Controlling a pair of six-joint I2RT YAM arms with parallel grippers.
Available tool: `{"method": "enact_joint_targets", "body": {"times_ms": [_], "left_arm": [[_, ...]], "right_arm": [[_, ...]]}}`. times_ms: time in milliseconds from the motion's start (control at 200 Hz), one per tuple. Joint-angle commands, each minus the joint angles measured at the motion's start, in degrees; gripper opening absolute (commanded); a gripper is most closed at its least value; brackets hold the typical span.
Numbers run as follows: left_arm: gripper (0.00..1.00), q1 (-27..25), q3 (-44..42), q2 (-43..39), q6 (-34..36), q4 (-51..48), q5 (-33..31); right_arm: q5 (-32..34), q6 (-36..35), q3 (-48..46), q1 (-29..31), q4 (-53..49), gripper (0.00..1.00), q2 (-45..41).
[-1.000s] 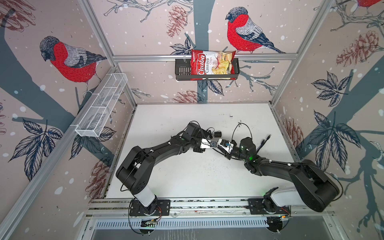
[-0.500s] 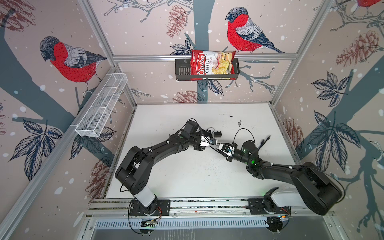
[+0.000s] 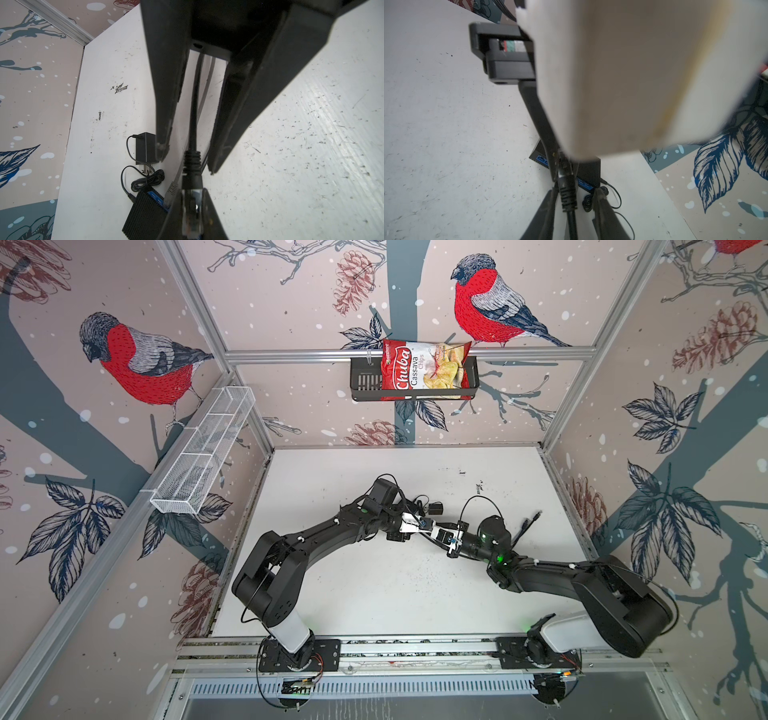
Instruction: Insert the plug into the switch port
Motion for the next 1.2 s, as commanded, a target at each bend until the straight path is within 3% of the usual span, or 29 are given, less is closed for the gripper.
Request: {"method": "enact_joint_targets", "body": {"times_ms": [0, 470, 860, 1196], "left_arm": [[0.08, 0.13, 0.48, 0.05, 0.48, -1.16, 1.96], [0.06, 0.13, 0.65, 0.00, 0.54, -0.98, 1.60], [0.05, 0.14, 0.50, -0.04, 0.50, -1.07, 1.95], [0.05, 0.13, 0.59, -0.24, 0.37, -1.16, 4.25]], "right_arm": [[-1.24, -0.83, 0.72, 0.37, 0.35, 0.33, 0.82], [-0.33, -2.80, 1.69, 1.69, -2.95, 0.30, 2.97], [-1.81, 2.80, -2.76, -0.47, 6.26, 0.32, 1.38], [-3.18, 2.23, -1.58, -0.59, 6.03, 0.31, 2.51]]}}
